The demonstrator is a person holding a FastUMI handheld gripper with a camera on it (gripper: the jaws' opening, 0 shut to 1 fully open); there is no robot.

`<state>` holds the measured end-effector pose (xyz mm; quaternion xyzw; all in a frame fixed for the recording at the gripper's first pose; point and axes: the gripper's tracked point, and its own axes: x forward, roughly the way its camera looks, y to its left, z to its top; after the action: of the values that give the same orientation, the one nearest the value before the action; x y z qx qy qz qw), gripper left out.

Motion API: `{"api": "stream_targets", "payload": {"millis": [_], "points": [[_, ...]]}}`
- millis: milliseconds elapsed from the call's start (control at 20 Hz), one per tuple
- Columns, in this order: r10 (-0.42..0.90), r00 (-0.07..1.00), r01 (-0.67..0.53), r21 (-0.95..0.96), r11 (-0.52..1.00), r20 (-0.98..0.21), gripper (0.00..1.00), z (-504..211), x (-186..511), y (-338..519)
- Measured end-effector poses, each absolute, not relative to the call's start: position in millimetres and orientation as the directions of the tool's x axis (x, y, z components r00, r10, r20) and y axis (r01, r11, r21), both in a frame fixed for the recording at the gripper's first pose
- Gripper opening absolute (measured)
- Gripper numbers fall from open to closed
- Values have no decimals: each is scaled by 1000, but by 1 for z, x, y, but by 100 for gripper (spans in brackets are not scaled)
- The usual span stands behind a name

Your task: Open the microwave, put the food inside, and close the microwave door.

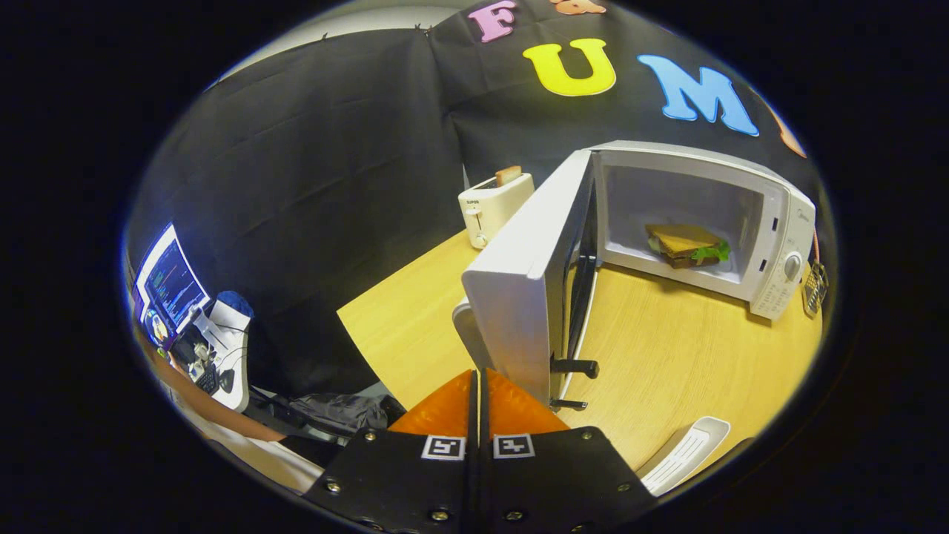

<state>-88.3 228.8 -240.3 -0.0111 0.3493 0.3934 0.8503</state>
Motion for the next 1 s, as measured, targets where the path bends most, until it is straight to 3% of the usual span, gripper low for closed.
{"api": "stream_targets", "payload": {"millis": [350, 800, 1000], "points": [[569, 528, -598, 199, 776, -630, 0, -248, -67, 182], [388, 682, -343, 197, 918, -620, 0, -244, -6, 95], [328, 712, -283, 174, 943, -620, 0, -247, 20, 68]]}}
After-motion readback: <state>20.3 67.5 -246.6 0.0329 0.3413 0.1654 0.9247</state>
